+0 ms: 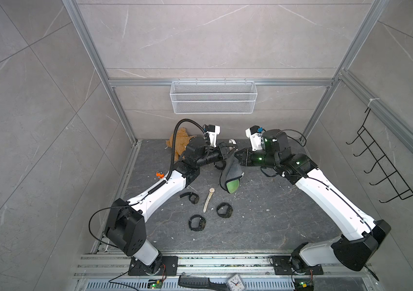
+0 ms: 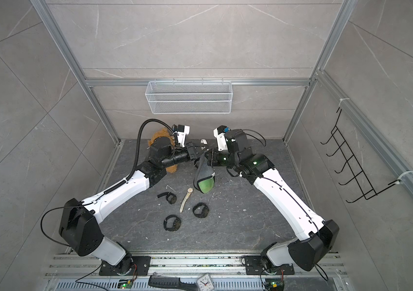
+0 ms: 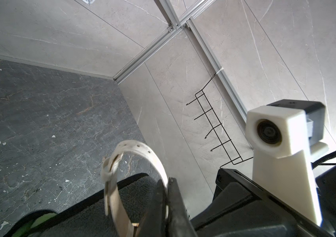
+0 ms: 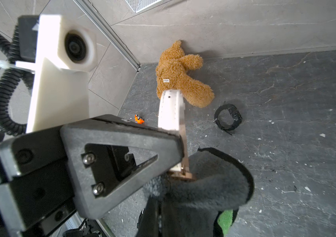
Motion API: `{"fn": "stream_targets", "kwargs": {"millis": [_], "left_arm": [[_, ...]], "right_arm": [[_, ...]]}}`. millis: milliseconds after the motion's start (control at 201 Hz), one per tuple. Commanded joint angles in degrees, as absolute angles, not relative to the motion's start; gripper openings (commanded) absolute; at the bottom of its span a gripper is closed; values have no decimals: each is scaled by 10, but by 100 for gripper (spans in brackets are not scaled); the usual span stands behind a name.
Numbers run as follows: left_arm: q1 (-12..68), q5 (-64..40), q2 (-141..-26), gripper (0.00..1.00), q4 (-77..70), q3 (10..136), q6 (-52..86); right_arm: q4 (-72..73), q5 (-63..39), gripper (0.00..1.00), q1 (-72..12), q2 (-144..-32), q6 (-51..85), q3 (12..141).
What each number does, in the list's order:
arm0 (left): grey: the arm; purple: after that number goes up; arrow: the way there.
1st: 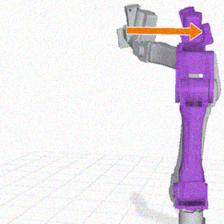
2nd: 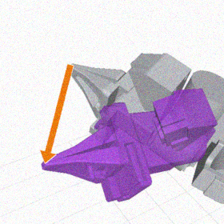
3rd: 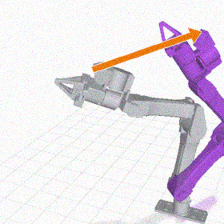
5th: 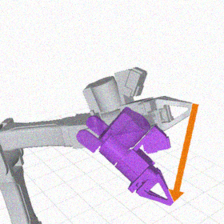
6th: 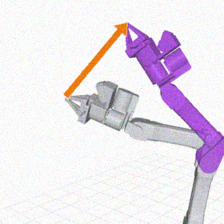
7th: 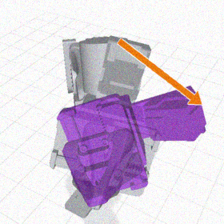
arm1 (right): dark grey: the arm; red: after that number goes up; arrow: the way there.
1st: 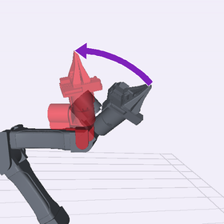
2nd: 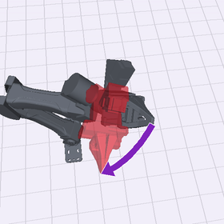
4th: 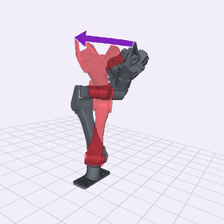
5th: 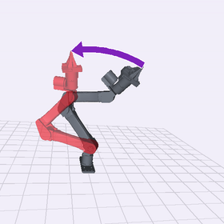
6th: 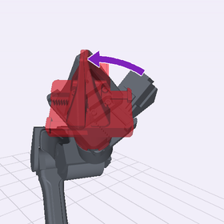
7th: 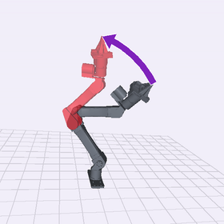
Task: Wipe the watch dial
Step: Wipe the dirt from the watch dial.
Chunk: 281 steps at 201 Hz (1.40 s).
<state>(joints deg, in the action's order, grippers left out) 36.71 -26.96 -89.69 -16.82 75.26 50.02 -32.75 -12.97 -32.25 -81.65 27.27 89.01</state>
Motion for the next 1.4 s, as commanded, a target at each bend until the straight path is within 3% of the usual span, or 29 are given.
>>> {"fn": "stream_targets", "kwargs": {"millis": [0,652,1394], "left_arm": [[369,-286,-858,0,-216,759,496],[360,-290,-848,0,-218,771,502],[355,-255,-860,0,-165,784,484]], "right_arm": [[-298,-106,0,-324,-821,270,898],[-308,-60,0,-325,-795,264,863],[-338,-85,0,-325,-760,262,875]]}}
